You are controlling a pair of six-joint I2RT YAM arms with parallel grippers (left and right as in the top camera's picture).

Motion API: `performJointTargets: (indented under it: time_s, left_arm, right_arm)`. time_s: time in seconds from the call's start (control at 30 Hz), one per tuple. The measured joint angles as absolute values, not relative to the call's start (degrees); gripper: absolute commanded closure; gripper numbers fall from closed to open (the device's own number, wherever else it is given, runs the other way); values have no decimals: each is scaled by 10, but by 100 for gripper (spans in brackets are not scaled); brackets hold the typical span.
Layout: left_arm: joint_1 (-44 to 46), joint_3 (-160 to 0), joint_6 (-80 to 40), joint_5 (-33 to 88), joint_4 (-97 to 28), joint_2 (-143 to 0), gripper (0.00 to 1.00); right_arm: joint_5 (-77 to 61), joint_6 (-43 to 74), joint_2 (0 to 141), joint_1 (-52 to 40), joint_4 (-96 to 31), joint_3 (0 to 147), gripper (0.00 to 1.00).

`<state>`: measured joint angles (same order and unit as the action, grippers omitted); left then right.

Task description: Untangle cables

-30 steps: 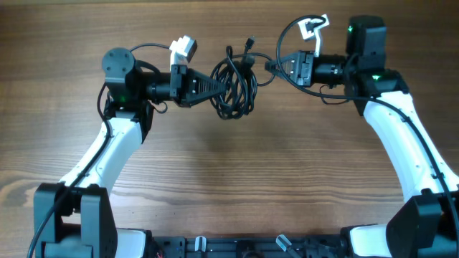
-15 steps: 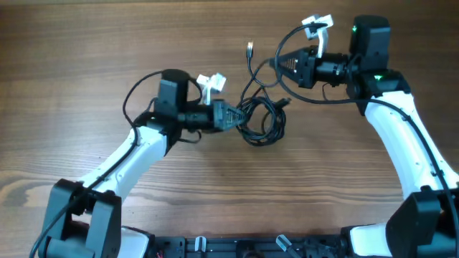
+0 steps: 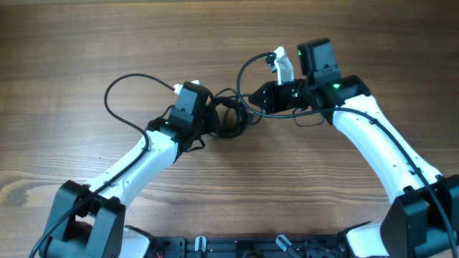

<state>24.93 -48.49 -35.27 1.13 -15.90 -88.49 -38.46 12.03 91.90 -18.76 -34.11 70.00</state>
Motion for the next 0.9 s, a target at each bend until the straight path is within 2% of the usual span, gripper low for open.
performJointTargets:
  time_s: [0.03,0.07,0.1,0.13,0.2,0.33,0.43,0.53,0.7,0.8,0.9]
  left_arm:
    - [246,-483,-365,-7,-164,-885,47]
    - [243,-480,-375,-19,-168,-885,37]
    - [241,-478,-382,-24,-168,-885,19]
    - [235,-474,-387,-32,-171,-886,11]
    - [230,-474,-389,-23,-171,-886,5]
    - [183,-472,-364,65,-172,-854,3]
    - [112,-472,-360,172,-175,-804,4]
    - [52,-472,-358,241,-188,-798,3]
    - [29,-472,-359,261,-223,-798,3]
    - [29,-472,-368,267,-232,-803,1]
    - [29,-472,-384,305,-234,-823,4]
  right_arm:
    - [-378,126,919,-195,-346,700,96]
    - [-373,128,919,-200,-348,700,96]
    - [-370,130,919,-206,-348,700,96]
    - [-368,134,919,-214,-348,700,96]
    - [-364,141,919,-218,-351,700,96]
    - [-353,158,919,-219,-352,700,96]
    - [-360,163,919,-219,-321,700,96]
    - [-470,166,919,-217,-243,702,96]
    - [-634,167,919,-216,-190,703,96]
    - [-657,167,919,-216,-190,703,96]
    - [-664,167,919,-216,-190,703,96]
